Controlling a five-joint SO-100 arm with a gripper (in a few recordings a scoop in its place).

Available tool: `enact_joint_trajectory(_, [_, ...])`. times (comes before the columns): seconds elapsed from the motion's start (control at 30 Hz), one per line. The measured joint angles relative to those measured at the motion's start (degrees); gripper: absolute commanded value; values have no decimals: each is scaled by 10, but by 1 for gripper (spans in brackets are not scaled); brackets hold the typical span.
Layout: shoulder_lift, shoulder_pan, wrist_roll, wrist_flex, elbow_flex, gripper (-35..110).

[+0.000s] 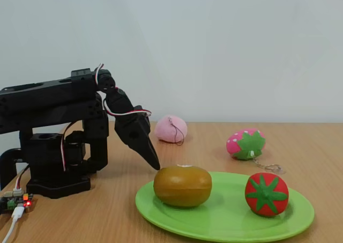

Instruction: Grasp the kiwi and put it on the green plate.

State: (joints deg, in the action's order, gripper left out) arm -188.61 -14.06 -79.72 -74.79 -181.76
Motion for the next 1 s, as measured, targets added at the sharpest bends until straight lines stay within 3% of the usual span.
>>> enact_joint_trajectory(0.3, [-1,-123,-57,-10,0,-6])
enact_joint_trajectory(0.5, [-1,-167,-79,-10,0,3])
enact_joint_trajectory(0.7, [-1,-199,-80,-10,0,3])
enact_joint_trajectory(0.83, [-1,-211,-84,-10,0,-8])
enact_joint_trajectory(0.93, [-10,-224,-25,-8,0,-8])
enact_joint_trajectory(1.0, [-24,-240,82,7,0,-8])
